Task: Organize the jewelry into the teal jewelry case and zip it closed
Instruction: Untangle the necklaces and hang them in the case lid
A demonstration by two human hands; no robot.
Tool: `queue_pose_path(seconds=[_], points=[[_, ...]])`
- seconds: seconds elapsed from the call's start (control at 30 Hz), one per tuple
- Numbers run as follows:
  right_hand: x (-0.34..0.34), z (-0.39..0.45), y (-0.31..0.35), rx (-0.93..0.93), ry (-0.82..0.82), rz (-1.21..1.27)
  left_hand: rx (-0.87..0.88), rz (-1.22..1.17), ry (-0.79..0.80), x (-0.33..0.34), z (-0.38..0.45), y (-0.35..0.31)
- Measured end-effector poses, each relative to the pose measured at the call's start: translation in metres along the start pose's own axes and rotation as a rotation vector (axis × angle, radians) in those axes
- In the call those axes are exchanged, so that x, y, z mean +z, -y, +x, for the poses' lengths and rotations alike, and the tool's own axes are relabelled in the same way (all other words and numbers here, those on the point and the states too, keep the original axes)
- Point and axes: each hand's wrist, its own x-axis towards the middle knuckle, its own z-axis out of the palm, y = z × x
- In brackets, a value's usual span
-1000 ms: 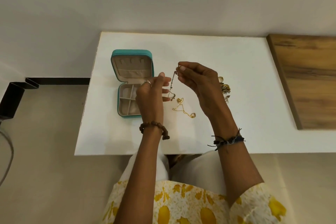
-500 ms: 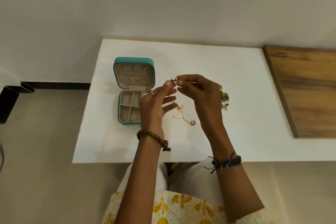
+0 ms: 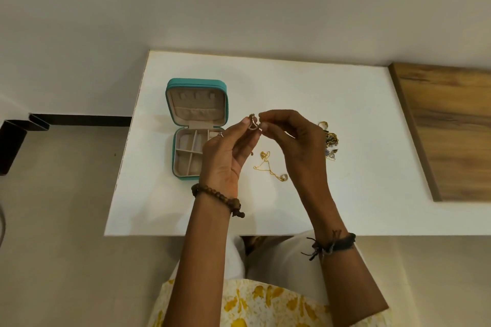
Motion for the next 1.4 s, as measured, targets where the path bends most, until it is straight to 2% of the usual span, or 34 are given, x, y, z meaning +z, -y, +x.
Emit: queue_pose_path(seconds=[0.17,0.33,0.43,0.57,0.7,0.9,1.03,1.13,1.23,1.4], points=[[0.002,0.002,-0.001,0.181,0.02,0.192,-0.042,0.017,-0.03,-0.001,0.0,0.0],[-0.001,0.005,-0.001,0.271,0.196,0.276,-0.038,0.07,-0.056,-0.004,0.0,-0.002],[-0.001,0.006,-0.004,0.287,0.246,0.29,-0.043,0.092,-0.05,-0.005,0.0,-0.004],[0.001,0.009,-0.009,0.281,0.214,0.273,-0.038,0.108,-0.011,-0.008,0.002,-0.006],[0.003,0.012,-0.013,0.242,0.194,0.202,0.067,0.265,0.025,-0.009,0.002,0.0],[0.001,0.014,-0.019,0.163,0.11,-0.007,0.207,0.464,-0.161,-0.01,0.009,0.005],[-0.001,0.017,-0.021,0.15,0.093,-0.114,0.371,0.783,-0.221,-0.011,0.011,0.006],[0.0,0.018,-0.019,0.177,0.098,-0.113,0.437,0.976,-0.2,-0.01,0.01,0.006],[0.0,0.02,-0.019,0.21,0.106,-0.11,0.41,0.938,-0.153,-0.01,0.01,0.005],[-0.005,0.022,-0.015,0.268,0.141,-0.068,0.249,0.622,-0.143,-0.009,0.01,0.001]])
